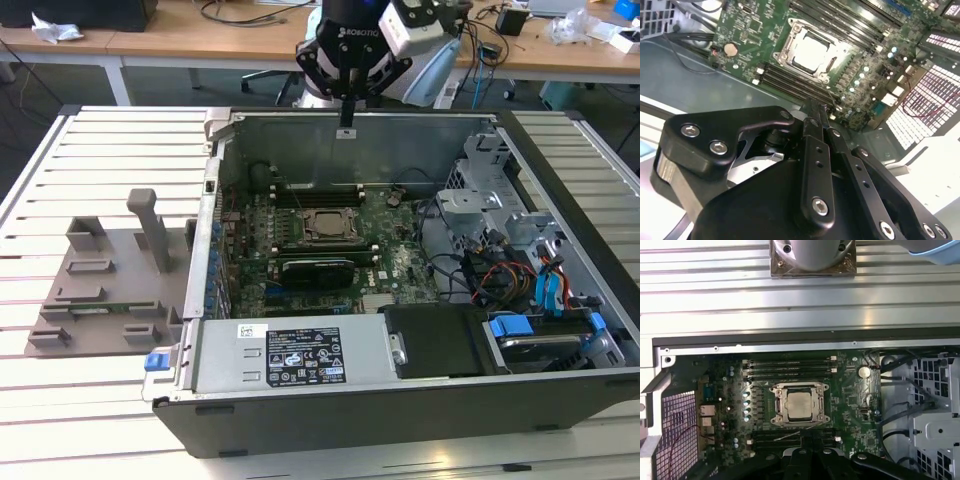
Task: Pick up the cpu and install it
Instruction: 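Install the first cpu locking lever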
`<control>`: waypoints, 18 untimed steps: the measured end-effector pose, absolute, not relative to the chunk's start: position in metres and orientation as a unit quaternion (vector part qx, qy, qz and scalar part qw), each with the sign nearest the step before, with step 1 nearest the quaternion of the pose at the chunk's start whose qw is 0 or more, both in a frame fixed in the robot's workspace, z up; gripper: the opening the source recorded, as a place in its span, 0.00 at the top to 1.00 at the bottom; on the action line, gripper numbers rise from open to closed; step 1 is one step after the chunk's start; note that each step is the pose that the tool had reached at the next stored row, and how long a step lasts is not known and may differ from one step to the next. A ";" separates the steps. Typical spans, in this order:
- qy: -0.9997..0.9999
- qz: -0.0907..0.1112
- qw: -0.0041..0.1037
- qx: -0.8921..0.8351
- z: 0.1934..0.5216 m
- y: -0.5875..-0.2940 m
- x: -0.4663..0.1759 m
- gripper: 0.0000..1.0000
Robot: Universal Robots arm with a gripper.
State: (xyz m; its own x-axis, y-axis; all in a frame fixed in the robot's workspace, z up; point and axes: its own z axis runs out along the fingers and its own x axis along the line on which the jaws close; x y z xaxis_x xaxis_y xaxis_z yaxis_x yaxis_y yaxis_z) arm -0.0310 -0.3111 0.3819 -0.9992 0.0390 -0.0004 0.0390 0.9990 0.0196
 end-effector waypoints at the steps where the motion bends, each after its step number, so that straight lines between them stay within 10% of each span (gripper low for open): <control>1: 1.000 0.010 0.000 0.020 0.381 -0.311 -0.033 0.89; 18: 1.000 0.010 0.000 0.020 0.365 -0.311 -0.054 0.89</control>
